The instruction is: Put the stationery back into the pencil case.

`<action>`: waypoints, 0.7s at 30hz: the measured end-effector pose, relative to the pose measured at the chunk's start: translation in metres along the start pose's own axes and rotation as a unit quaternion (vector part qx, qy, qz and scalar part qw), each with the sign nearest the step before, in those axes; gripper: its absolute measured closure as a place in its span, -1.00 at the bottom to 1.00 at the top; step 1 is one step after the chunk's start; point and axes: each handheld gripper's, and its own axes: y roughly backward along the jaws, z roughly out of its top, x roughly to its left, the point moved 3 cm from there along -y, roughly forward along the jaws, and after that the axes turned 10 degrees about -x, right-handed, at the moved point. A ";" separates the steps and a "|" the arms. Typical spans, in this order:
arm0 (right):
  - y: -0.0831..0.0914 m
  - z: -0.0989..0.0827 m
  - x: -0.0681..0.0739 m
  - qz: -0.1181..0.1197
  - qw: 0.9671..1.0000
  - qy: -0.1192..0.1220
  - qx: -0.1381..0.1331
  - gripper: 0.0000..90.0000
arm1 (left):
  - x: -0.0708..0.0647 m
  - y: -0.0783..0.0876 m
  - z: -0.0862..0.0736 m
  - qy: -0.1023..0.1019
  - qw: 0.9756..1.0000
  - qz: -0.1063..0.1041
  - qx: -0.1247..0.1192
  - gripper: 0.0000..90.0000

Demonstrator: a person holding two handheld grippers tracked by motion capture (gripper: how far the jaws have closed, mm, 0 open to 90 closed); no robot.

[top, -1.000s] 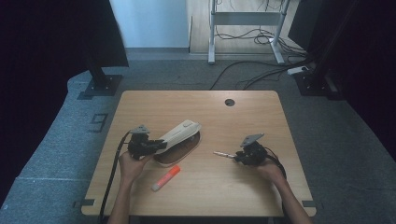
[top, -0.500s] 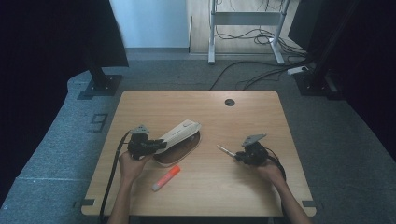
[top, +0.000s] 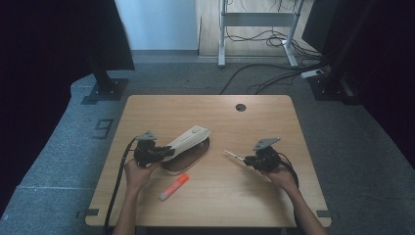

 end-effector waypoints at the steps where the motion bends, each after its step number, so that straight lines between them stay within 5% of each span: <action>1: 0.000 0.002 0.001 0.001 1.000 -0.001 -0.003 0.75 | 0.000 0.000 0.000 0.000 1.000 0.000 0.000 0.71; 21: -0.021 0.036 0.016 0.027 0.999 0.012 -0.019 0.75 | 0.000 0.002 0.002 -0.001 1.000 0.003 -0.005 0.71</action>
